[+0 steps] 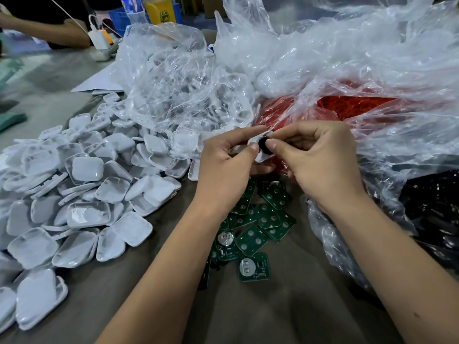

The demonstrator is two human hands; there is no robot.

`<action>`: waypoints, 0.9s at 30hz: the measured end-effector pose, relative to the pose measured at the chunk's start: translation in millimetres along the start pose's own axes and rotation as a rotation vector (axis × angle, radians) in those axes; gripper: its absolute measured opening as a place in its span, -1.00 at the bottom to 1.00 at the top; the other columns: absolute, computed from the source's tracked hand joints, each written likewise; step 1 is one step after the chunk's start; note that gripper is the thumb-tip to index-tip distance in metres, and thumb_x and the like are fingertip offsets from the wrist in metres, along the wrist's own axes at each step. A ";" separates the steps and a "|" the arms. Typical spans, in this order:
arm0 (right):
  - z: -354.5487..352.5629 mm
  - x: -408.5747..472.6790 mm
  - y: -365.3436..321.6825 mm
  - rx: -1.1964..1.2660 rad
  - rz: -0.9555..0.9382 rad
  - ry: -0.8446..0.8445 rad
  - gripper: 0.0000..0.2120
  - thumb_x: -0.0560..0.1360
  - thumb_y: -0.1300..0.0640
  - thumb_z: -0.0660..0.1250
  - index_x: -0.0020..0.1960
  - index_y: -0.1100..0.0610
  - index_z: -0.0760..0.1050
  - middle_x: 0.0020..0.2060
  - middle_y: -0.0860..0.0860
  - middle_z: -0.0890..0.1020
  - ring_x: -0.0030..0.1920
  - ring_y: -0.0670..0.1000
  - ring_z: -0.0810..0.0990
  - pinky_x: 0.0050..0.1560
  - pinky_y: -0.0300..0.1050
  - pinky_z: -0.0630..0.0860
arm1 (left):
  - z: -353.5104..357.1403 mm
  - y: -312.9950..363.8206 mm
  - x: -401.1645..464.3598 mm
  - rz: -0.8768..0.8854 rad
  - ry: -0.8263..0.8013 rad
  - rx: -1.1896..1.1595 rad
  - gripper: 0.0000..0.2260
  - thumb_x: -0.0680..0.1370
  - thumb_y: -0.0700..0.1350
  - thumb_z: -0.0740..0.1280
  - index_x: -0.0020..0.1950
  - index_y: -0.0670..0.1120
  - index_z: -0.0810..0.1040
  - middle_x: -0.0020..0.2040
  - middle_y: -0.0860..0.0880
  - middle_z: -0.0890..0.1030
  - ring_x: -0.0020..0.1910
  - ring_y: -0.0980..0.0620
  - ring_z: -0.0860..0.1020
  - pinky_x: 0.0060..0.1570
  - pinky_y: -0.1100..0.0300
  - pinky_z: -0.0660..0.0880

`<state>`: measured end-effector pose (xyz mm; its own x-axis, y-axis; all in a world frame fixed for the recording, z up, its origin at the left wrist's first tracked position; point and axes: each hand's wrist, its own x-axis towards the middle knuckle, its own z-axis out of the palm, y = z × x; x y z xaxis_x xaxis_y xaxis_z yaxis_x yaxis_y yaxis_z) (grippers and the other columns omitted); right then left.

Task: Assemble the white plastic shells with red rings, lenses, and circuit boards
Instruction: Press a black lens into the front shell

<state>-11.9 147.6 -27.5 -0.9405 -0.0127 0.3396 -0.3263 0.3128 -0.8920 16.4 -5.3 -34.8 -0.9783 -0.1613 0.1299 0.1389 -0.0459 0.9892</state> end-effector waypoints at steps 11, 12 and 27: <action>1.8 -2.4 -5.1 -0.125 -0.056 0.091 -0.97 0.48 0.15 0.58 -0.12 0.07 0.74 -0.30 -0.13 0.72 -0.28 -0.16 0.70 -0.19 -0.25 0.64 | 3.2 -1.3 -1.4 -0.015 0.018 -0.037 -0.72 0.61 -0.39 0.30 0.14 -0.13 0.73 -0.22 -0.03 0.67 -0.31 0.01 0.70 -0.05 -0.10 0.70; 1.9 -2.6 -5.3 -0.137 -0.062 0.093 -0.97 0.48 0.16 0.58 -0.12 0.07 0.74 -0.30 -0.13 0.72 -0.29 -0.17 0.70 -0.20 -0.28 0.63 | 3.6 -1.3 -1.5 -0.020 0.018 -0.048 -0.72 0.61 -0.39 0.29 0.14 -0.14 0.73 -0.16 -0.04 0.69 -0.30 0.01 0.70 -0.05 -0.09 0.70; 4.4 -6.1 -7.9 -0.157 -0.113 0.134 -0.82 0.45 0.15 0.60 -0.10 0.08 0.59 -0.26 -0.05 0.65 -0.29 -0.08 0.64 -0.29 -0.23 0.57 | 4.0 3.6 -1.7 0.000 -0.017 -0.182 -0.64 0.64 -0.45 0.19 0.06 -0.13 0.73 0.13 -0.22 0.69 -0.17 -0.13 0.69 -0.22 0.14 0.63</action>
<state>-4.0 141.0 -23.8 -0.8743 0.0664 0.4808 -0.4006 0.4604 -0.7922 18.0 -1.2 -31.2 -0.9807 -0.1442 0.1322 0.1625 -0.2237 0.9610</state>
